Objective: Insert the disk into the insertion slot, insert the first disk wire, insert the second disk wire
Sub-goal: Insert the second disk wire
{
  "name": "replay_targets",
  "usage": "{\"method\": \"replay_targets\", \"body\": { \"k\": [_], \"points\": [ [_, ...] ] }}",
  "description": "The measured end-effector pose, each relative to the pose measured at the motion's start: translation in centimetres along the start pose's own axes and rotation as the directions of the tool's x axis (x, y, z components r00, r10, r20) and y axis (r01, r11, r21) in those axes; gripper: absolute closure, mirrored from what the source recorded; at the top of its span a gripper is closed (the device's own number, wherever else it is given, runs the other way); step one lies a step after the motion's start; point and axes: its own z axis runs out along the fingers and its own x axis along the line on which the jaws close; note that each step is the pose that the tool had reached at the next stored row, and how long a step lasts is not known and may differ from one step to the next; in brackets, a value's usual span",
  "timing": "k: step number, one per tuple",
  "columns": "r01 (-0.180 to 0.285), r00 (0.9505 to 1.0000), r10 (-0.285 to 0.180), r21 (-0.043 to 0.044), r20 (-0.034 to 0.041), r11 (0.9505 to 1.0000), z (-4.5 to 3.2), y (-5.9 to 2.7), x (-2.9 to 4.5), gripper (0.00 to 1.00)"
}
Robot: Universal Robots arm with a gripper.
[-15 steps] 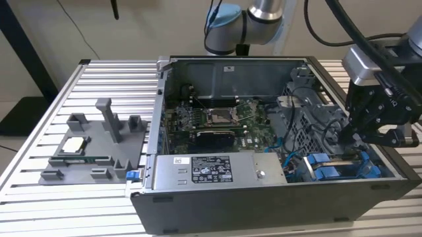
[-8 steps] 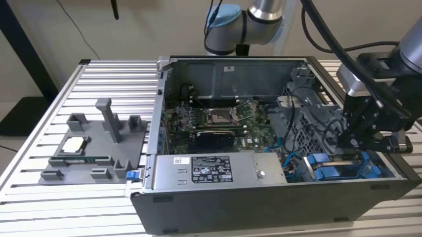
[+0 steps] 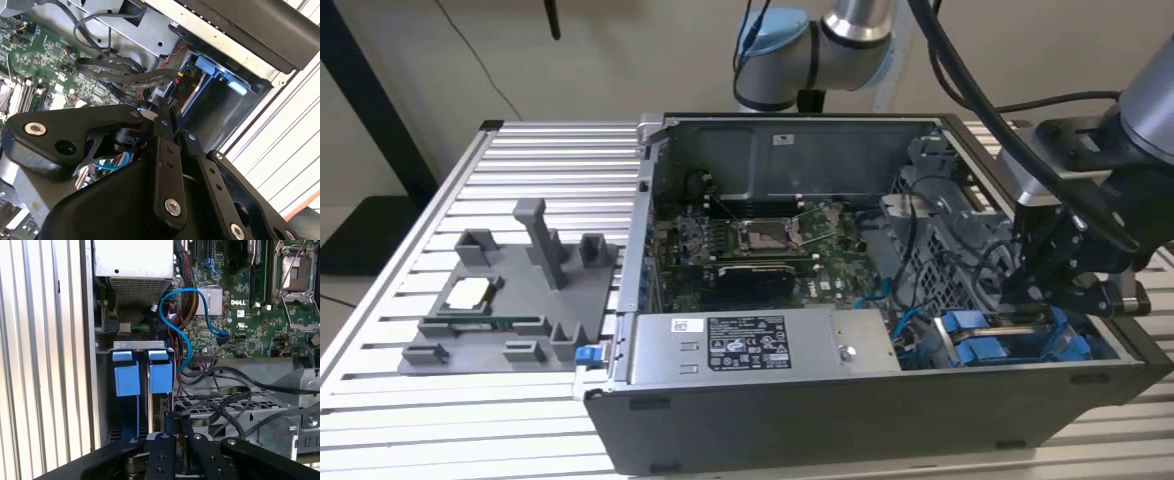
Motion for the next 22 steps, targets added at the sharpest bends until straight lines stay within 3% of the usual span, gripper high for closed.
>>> {"method": "replay_targets", "body": {
  "k": [22],
  "points": [
    [0.001, 1.0, -0.001, 0.0077, -0.0017, 1.0, 1.01, -0.35, 0.2, 0.84]
  ]
}}
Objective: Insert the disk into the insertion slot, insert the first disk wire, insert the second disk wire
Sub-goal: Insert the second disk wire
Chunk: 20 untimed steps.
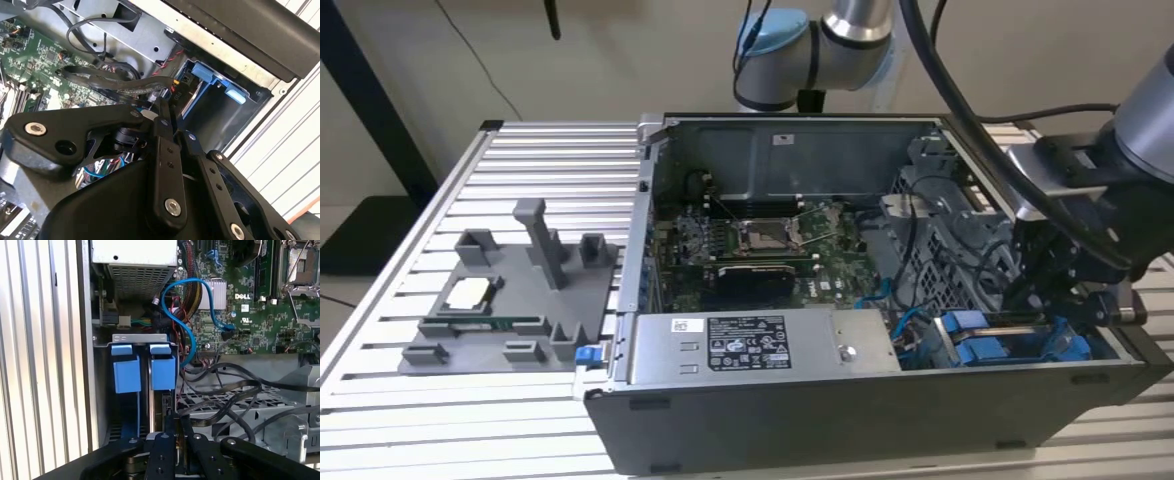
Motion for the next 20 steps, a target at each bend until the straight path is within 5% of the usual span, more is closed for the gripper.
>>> {"method": "replay_targets", "body": {
  "k": [20],
  "points": [
    [-0.006, 1.0, 0.006, 0.0042, -0.0048, 1.0, 1.11, 0.05, 0.26, 0.84]
  ]
}}
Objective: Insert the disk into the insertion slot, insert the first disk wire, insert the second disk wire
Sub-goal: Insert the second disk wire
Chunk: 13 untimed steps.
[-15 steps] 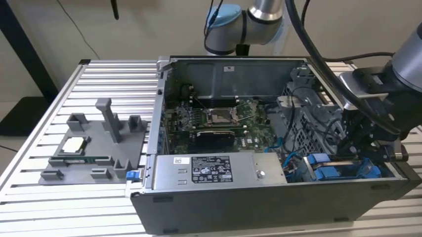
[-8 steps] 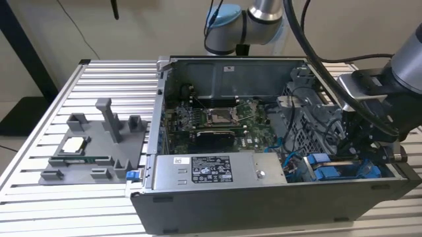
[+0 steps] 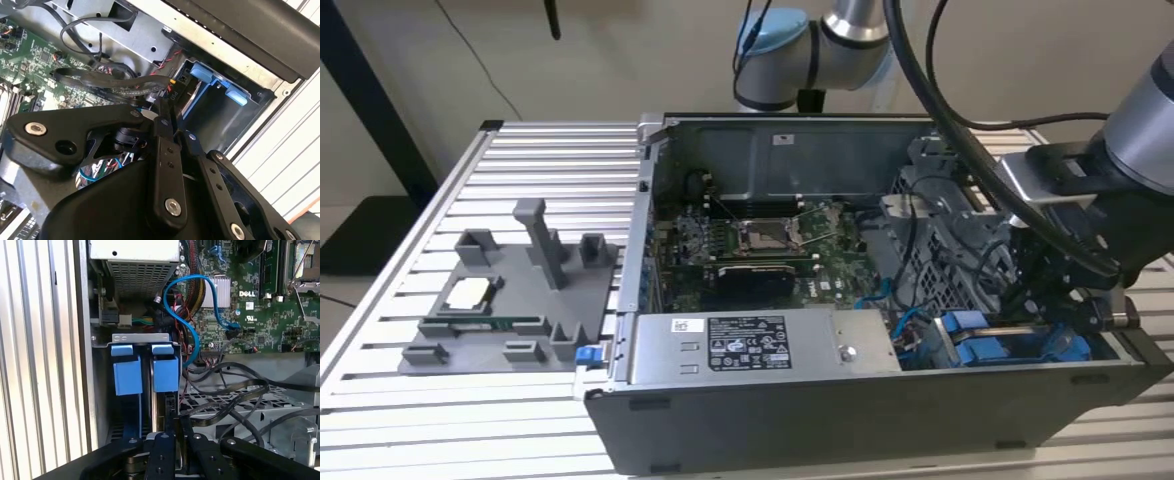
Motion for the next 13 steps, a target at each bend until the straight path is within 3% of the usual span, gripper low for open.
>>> {"method": "replay_targets", "body": {
  "k": [3, 5, 6, 7, 11, 13],
  "points": [
    [0.0, 1.0, 0.0, 0.0001, 0.0002, 1.0, 0.03, 0.0, -0.01, 0.84],
    [0.0, 1.0, 0.0, 0.0002, 0.005, 1.0, 0.26, 0.0, 0.03, 0.83],
    [0.0, 1.0, 0.0, -0.0001, 0.0029, 1.0, 0.12, -0.01, 0.01, 0.83],
    [0.0, 1.0, 0.0, -0.0002, 0.0026, 1.0, -0.24, -0.02, -0.01, 0.77],
    [-0.001, 1.0, 0.001, -0.0007, 0.0016, 1.0, -2.03, -0.11, -0.3, 0.77],
    [-0.001, 1.0, 0.001, -0.0007, 0.0016, 1.0, -2.21, -0.12, -0.33, 0.77]
  ]
}}
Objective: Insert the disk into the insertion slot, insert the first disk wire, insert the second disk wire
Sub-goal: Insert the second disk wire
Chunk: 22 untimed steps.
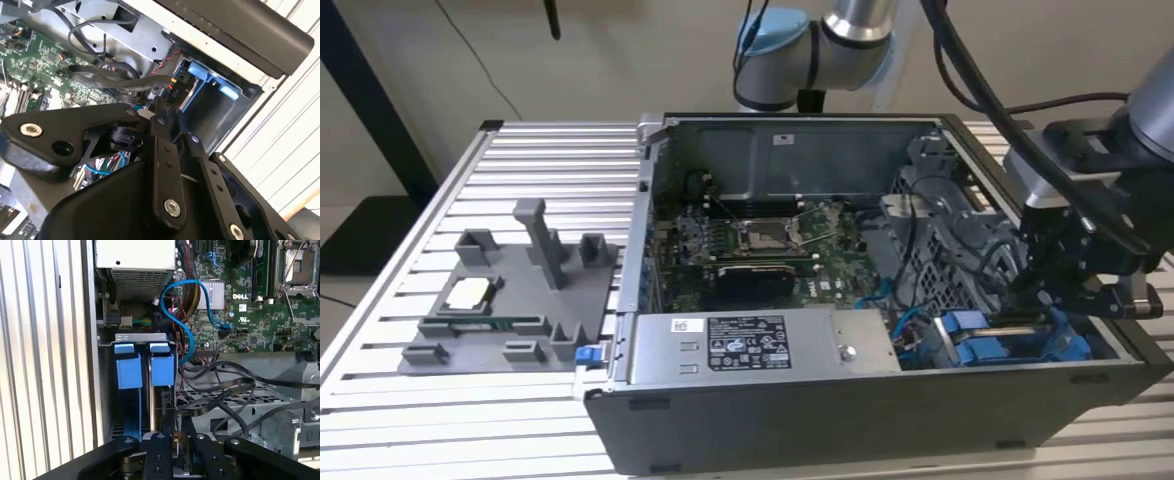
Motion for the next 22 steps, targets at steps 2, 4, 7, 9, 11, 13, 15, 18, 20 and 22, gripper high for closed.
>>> {"method": "replay_targets", "body": {
  "k": [2, 4, 7, 9, 11, 13, 15, 18, 20, 22],
  "points": [
    [0.0, 1.0, 0.0, 0.0, 0.0001, 1.0, 0.0, 0.0, 0.0, 0.77],
    [0.0, 1.0, 0.0, 0.0, -0.0001, 1.0, -0.02, 0.0, -0.01, 0.77],
    [0.0, 1.0, 0.0, 0.0, -0.0002, 1.0, -0.03, 0.0, -0.01, 0.77],
    [0.0, 1.0, 0.0, 0.0, -0.0001, 1.0, -0.03, 0.0, -0.01, 0.77],
    [0.0, 1.0, 0.0, 0.0, -0.0001, 1.0, -0.03, 0.0, -0.01, 0.77],
    [0.0, 1.0, 0.0, 0.0, -0.0001, 1.0, -0.04, 0.0, -0.01, 0.77],
    [0.0, 1.0, 0.0, 0.0, -0.0001, 1.0, -0.04, 0.0, -0.01, 0.77],
    [0.0, 1.0, 0.0, 0.0, -0.0002, 1.0, -0.33, -0.02, -0.05, 0.77],
    [0.0, 1.0, 0.0, 0.0, -0.0002, 1.0, -0.33, -0.02, -0.05, 0.77],
    [0.0, 1.0, 0.0, 0.0, -0.0001, 1.0, -0.33, -0.02, -0.05, 0.77]
  ]
}}
